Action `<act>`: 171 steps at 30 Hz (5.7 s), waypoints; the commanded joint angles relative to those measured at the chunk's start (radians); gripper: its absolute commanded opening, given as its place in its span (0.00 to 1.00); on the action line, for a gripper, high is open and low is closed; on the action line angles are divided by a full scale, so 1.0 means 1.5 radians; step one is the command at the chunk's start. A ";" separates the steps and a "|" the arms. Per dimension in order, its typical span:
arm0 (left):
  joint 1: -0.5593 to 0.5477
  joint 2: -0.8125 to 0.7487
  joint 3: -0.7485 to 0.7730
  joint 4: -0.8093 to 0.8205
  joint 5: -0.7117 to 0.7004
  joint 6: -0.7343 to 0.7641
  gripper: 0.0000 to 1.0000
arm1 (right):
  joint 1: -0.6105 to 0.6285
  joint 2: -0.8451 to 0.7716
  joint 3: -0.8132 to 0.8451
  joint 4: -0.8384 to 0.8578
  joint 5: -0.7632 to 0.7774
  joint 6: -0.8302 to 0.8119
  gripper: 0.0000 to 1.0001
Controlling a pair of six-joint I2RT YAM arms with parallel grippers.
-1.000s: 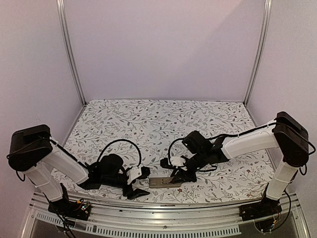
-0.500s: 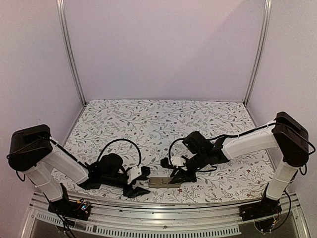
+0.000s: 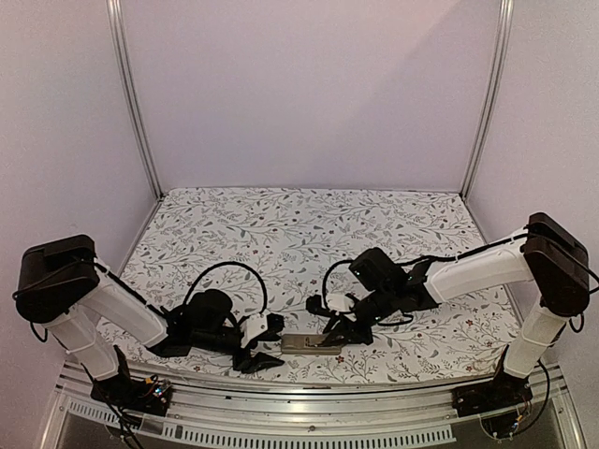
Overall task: Load the batteries into the remote control
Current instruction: Place the battery cover on the remote control without the battery cover, then load the battery cover onto the remote control without the battery cover.
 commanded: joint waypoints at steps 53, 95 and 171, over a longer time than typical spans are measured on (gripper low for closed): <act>0.019 0.021 0.017 0.001 0.032 -0.006 0.60 | 0.015 0.013 0.024 -0.011 0.038 -0.005 0.00; 0.027 0.027 0.017 0.009 0.064 -0.010 0.55 | 0.032 0.054 0.045 0.006 0.071 0.060 0.21; 0.020 -0.022 -0.022 0.037 0.033 -0.007 0.62 | 0.045 -0.026 0.127 -0.270 0.200 0.917 0.35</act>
